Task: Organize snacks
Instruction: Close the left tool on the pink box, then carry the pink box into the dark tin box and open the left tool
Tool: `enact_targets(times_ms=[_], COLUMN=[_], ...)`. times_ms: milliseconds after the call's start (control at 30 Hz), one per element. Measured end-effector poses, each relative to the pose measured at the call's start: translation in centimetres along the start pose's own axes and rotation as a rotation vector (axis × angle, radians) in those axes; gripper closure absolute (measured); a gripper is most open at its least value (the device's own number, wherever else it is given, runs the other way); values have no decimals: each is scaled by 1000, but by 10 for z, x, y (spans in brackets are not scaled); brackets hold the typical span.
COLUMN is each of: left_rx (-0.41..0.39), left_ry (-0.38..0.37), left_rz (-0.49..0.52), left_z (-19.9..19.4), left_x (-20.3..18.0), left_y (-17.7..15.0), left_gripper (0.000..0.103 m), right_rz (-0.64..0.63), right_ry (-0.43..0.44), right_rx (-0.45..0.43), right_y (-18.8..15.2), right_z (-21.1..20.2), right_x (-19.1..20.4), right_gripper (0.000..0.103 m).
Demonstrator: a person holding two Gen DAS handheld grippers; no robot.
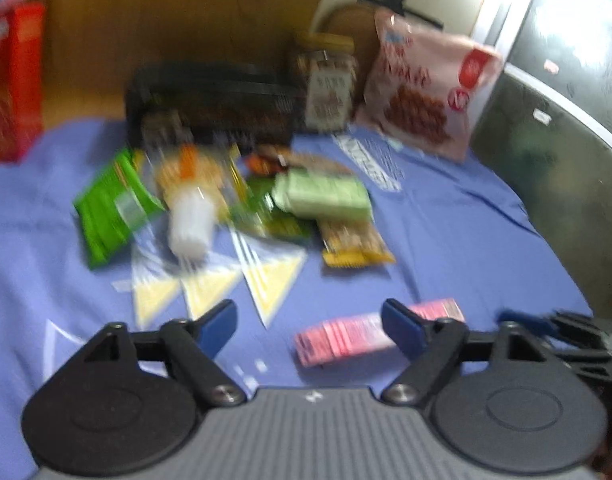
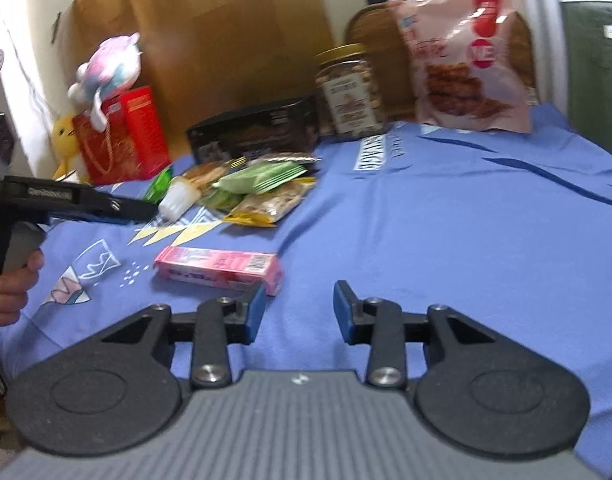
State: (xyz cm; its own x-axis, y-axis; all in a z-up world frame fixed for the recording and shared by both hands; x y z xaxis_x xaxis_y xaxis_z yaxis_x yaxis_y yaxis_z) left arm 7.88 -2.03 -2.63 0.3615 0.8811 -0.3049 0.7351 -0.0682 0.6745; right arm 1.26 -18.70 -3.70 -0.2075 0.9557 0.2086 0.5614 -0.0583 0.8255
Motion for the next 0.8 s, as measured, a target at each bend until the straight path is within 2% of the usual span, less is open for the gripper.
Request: enact_targets(times_ms=[100,167,200,233,300,367,500,633,700,800], left_rx=[62,56,62,77,74,34,-66,-185,-198,-185], left_ry=[-40,-38,-60,-105,-102,-94,-63,4,26,39], left_rz=[-42,-33,-34,-51,-62,-46,-31,-21,-59,-123], left_z=[13,18,18,20,19,8,-14,-20,-7,21], left_x=[-1,-4,-7,-10,-9,-7,6,31,54,86], left_y=[-13,-15,-13,-13,-6,9,63,135,168,201], left_gripper=[41,43,52,54,54,54,54,54,54,54], right_rz=[-34,-72,-89,-106,-118,-147,-141,-149,-139,-96], right_ry=[20,34,42,54,86,68,127,169,182,196], right_rx=[9,20,26,35,79,73,15,-65,-88,-66], right_y=[-3,0,-1,-3,-4,4,47,116,149,183], right_z=[4,11,14,19,31,35,39,67,94,140], right_x=[3,8,12,14,20,25,34,44,48,46], right_gripper=[63,63,63,64,66,67,67,67,67,67])
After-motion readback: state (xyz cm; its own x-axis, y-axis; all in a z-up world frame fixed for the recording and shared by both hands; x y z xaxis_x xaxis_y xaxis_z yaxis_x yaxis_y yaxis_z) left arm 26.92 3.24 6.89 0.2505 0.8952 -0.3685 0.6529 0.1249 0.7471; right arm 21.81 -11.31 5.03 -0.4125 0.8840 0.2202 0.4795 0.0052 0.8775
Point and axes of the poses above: each gripper's, at about its wrist camera, not at the fingertips, and z roughly the way its jaws point, x to its left, y to its top, the point moved 8 cm from there along z, roughly the way its jaws point, and after that the axes turned 2 degrees about -y, right-handed, at the moved point
